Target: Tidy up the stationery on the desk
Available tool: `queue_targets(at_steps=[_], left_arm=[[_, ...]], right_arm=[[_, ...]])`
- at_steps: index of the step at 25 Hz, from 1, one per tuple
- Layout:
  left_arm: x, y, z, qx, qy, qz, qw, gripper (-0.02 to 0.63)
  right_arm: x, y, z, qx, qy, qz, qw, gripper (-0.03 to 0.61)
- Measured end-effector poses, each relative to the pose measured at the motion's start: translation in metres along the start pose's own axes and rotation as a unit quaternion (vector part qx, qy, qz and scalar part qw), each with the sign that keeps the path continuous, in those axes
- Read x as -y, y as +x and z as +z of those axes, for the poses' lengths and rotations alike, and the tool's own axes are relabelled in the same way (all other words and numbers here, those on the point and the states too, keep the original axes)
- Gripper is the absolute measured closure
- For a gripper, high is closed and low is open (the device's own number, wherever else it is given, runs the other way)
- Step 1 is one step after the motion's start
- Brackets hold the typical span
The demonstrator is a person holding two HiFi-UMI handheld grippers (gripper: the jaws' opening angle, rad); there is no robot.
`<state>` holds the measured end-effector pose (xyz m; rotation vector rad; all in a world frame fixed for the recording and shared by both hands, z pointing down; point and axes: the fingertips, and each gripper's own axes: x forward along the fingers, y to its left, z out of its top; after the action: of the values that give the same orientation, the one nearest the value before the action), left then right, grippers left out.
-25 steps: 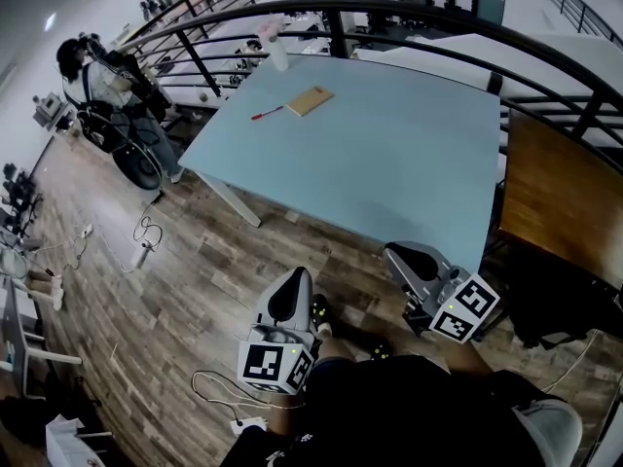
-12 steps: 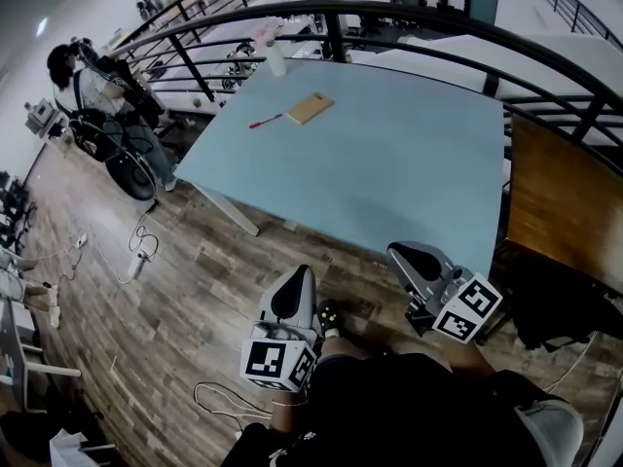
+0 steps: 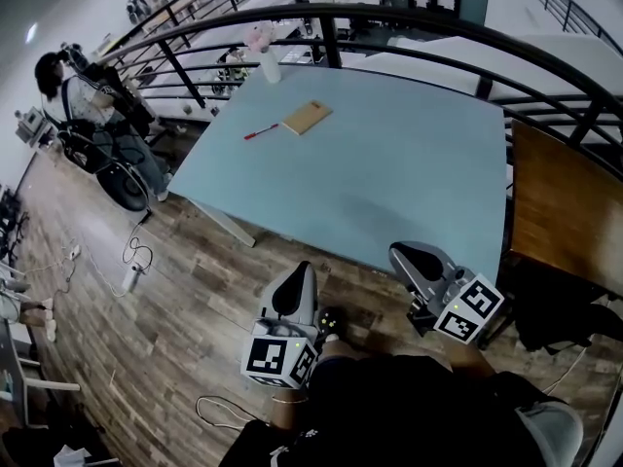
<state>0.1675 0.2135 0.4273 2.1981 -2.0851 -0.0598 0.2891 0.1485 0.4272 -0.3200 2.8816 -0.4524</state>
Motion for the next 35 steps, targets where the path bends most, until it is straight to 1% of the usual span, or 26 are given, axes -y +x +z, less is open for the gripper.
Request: queue_targets(at_steps=[4,9,11,16,24,27,35], left_arm=[[-0.012,0.015,0.006,-0.002,0.001,-0.005,1.0,0.617],[-0.03,0.037,0.041,-0.009,0.0,-0.014,0.9999,0.617],[-0.039,0.045,0.052,-0.007,0.002,-0.019,0.9998,0.617],[-0.063,0.058,0.06,-0.009,0.001,-0.023,0.9997,0.617],[-0.119,0.071,0.073,-0.011,-0.005,-0.018,0.9998,0.617],[-0.138,0.076,0.072,-0.012,-0.008,-0.017,0.9997,0.617],[-0.181,0.082,0.083,-0.01,-0.002,-0.028,0.9995,0.617]], right_arm=[[0.01,0.012,0.006,0.001,-0.002,-0.009,1.0,0.581],[0.014,0.042,0.042,-0.002,-0.004,-0.022,1.0,0.581],[0.018,0.053,0.05,-0.003,-0.005,-0.027,1.0,0.581],[0.024,0.081,0.052,-0.002,-0.003,-0.032,0.999,0.581],[0.03,0.136,0.052,-0.011,-0.005,-0.036,0.999,0.581],[0.033,0.154,0.05,-0.011,-0.008,-0.038,0.999,0.581],[0.029,0.196,0.044,-0.011,-0.012,-0.048,0.999,0.581]])
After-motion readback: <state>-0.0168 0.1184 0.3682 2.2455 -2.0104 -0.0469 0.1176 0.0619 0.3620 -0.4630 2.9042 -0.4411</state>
